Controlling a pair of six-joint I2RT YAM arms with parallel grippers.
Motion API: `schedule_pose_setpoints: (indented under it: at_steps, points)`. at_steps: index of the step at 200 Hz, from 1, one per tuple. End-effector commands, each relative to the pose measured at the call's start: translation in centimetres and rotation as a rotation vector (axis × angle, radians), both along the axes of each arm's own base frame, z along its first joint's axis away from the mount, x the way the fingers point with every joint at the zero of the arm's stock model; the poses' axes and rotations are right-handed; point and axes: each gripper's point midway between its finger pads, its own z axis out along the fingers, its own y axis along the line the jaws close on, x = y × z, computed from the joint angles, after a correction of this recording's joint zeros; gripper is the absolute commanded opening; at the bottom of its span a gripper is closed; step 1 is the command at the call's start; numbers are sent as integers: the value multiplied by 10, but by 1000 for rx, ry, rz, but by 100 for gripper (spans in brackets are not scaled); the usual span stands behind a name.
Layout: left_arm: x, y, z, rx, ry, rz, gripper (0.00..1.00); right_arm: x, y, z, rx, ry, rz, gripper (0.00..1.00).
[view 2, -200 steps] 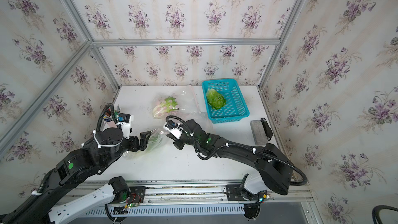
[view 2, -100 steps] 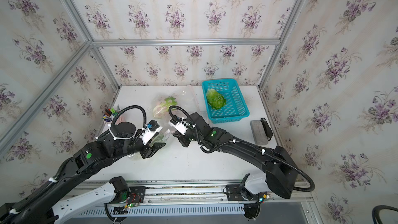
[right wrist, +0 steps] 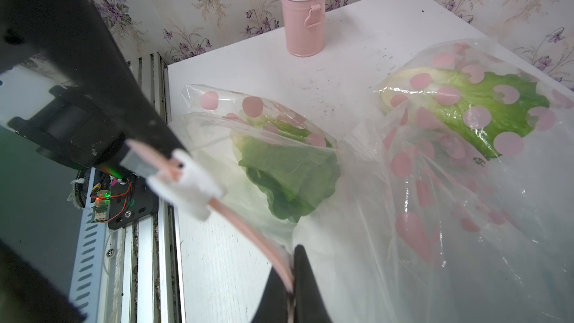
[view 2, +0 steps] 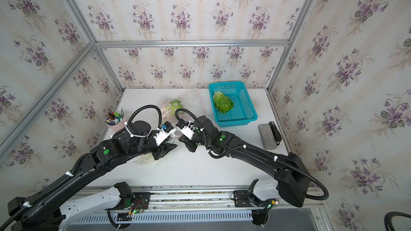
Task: Open the zip-top bag and take out the chinese cabbages
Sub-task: Adjust the zipper food storage bag at the center of the board.
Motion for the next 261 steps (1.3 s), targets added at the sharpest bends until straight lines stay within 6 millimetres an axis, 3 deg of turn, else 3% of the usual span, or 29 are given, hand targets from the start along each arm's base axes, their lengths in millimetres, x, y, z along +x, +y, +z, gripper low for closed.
schedule_pose_setpoints:
  at_steps: [1, 129, 147, 166, 181, 261]
  points:
    - [2, 1, 5, -18, -26, 2, 44, -1, 1, 7, 17, -23, 16, 0]
    - [13, 3, 2, -69, 15, 23, 13, -5, 1, 11, 28, -40, 48, 0]
    - [15, 3, 2, -72, 15, 27, 15, -7, 2, 10, 29, -40, 59, 0]
    - [15, 4, 3, -78, 11, 29, 34, -6, 3, 7, 20, -38, 59, 0]
    - [14, 5, 6, -83, 1, 28, 41, -6, 3, 4, 12, -36, 61, 0]
    - [18, 11, 16, -107, -23, 53, 35, -8, 2, 0, 7, -30, 65, 0]
